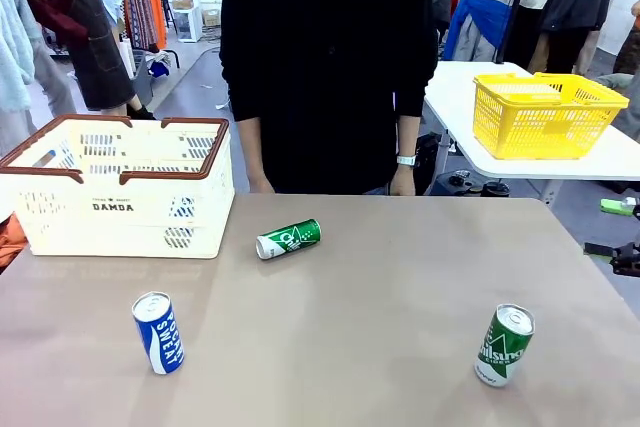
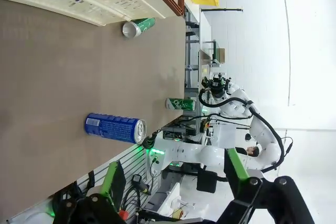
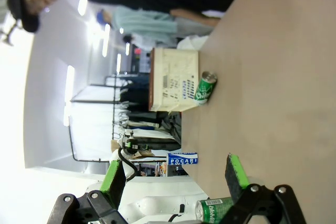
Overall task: Place the drinks into the Shopping basket.
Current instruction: Pick up one drink and place it into the Shopping basket.
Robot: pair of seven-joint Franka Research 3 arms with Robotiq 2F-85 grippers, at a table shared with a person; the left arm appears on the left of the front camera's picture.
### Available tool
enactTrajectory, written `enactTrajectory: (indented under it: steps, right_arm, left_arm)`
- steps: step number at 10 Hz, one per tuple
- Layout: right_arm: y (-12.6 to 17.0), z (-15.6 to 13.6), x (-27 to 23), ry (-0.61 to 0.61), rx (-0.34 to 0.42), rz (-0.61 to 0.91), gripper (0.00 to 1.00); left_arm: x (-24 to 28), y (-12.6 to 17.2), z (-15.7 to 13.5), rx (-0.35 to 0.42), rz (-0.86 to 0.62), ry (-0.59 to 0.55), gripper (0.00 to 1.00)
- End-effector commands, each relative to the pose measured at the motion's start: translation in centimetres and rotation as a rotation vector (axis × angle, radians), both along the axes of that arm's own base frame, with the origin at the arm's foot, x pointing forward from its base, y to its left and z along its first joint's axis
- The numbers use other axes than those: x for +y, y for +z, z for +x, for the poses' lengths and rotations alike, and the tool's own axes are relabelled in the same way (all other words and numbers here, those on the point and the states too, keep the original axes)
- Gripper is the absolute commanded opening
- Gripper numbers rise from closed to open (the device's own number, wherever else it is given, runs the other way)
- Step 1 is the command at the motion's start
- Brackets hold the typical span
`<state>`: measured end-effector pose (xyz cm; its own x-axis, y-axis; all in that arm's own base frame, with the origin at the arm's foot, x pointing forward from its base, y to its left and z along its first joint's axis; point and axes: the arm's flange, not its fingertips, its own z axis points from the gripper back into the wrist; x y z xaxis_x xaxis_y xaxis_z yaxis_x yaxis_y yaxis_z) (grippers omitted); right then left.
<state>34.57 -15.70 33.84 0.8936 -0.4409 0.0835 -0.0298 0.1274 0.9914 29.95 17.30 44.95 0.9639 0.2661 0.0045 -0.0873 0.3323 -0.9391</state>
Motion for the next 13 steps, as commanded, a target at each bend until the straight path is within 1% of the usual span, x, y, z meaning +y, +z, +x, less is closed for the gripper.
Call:
enactTrajectory:
  steps: [1, 6, 7, 8, 9, 10, 11, 12, 13]
  right_arm:
    - [0.5, 0.0, -0.1, 0.01, 0.019, 0.001, 1.0]
    - [0.5, 0.0, -0.1, 0.01, 0.019, 0.001, 1.0]
    - [0.5, 0.0, -0.1, 0.01, 0.019, 0.001, 1.0]
    - [0.5, 0.0, -0.1, 0.01, 0.019, 0.001, 1.0]
    - [0.5, 0.0, -0.1, 0.01, 0.019, 0.001, 1.0]
    - [0.5, 0.0, -0.1, 0.01, 0.019, 0.001, 1.0]
    - [0.5, 0.0, -0.1, 0.01, 0.019, 0.001, 1.0]
    - [0.5, 0.0, -0.1, 0.01, 0.019, 0.001, 1.0]
    - [0.5, 0.0, -0.1, 0.01, 0.019, 0.001, 1.0]
  left_arm:
    - [0.3, 0.2, -0.1, 0.003, -0.014, -0.003, 1.0]
    - [0.0, 0.0, 0.0, 0.0, 0.0, 0.0, 1.0]
    - [-1.9, 2.3, 1.3, 0.05, 0.03, 0.007, 1.0]
    - [-6.1, 4.8, 1.6, 0.074, 0.176, -0.047, 1.0]
    - [-10.7, 6.6, 1.3, 0.091, 0.325, -0.079, 1.0]
    - [-15.6, 7.3, 0.8, 0.092, 0.504, -0.129, 1.0]
    - [-19.0, 6.7, 0.6, 0.113, 0.664, -0.157, 1.0]
    - [-21.9, 5.6, 0.4, 0.128, 0.838, -0.137, 1.0]
    - [-24.0, 4.5, 0.7, 0.133, 1.0, -0.066, 1.0]
